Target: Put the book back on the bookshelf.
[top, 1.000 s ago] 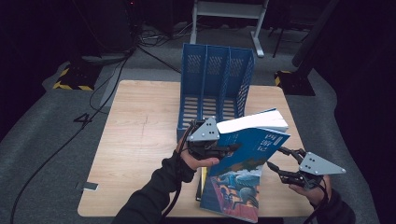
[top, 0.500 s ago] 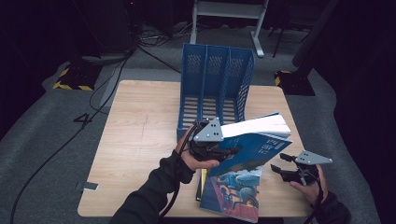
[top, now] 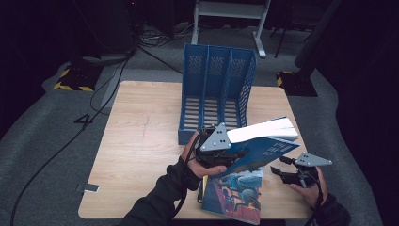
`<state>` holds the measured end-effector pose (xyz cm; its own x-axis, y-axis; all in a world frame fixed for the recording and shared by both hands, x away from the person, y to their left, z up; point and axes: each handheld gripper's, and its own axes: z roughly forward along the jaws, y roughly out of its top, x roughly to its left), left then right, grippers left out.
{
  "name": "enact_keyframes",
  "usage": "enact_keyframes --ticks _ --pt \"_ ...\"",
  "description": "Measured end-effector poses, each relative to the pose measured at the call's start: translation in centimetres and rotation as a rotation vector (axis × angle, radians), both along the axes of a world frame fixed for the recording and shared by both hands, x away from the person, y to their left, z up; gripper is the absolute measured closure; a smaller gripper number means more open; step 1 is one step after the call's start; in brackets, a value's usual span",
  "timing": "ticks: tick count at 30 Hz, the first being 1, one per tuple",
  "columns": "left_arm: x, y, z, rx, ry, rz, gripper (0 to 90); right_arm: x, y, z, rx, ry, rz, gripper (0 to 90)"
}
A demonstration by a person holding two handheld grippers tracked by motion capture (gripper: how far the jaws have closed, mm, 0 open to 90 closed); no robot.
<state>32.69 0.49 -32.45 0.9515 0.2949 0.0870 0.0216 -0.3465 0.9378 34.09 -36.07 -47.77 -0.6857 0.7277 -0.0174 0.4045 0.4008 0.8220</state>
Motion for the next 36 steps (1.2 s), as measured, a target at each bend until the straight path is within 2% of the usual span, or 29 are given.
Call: enact_keyframes --ticks 5,10,12,16,19,24,36 --pt "-0.3 -0.5 0.1 -0.013 -0.018 0.016 61.2 -0.1 0.1 0.0 -0.002 0.002 0.004 38.3" --pt "-0.3 -1.6 0.5 -0.008 -0.05 0.022 61.3 -0.2 0.3 0.1 -0.002 0.0 0.016 38.6" --pt "-0.2 -1.8 0.6 -0.003 -0.051 0.016 61.3 -0.3 0.3 0.1 -0.005 0.0 0.018 38.6" --pt "0.0 -1.9 0.8 -0.024 -0.046 0.027 61.2 -0.3 0.1 0.1 -0.004 0.0 0.013 39.8" --pt "0.2 -1.8 1.0 -0.034 -0.055 0.039 61.3 -0.2 0.0 0.2 0.014 0.003 0.003 39.6" --pt "0.6 -1.3 1.5 -0.041 -0.066 0.071 61.4 -0.2 -0.1 0.2 0.011 -0.001 -0.001 38.4" --pt "1.6 1.5 2.4 -0.034 -0.077 0.173 61.5 -0.1 0.0 -0.1 -0.005 0.017 -0.002 38.0"
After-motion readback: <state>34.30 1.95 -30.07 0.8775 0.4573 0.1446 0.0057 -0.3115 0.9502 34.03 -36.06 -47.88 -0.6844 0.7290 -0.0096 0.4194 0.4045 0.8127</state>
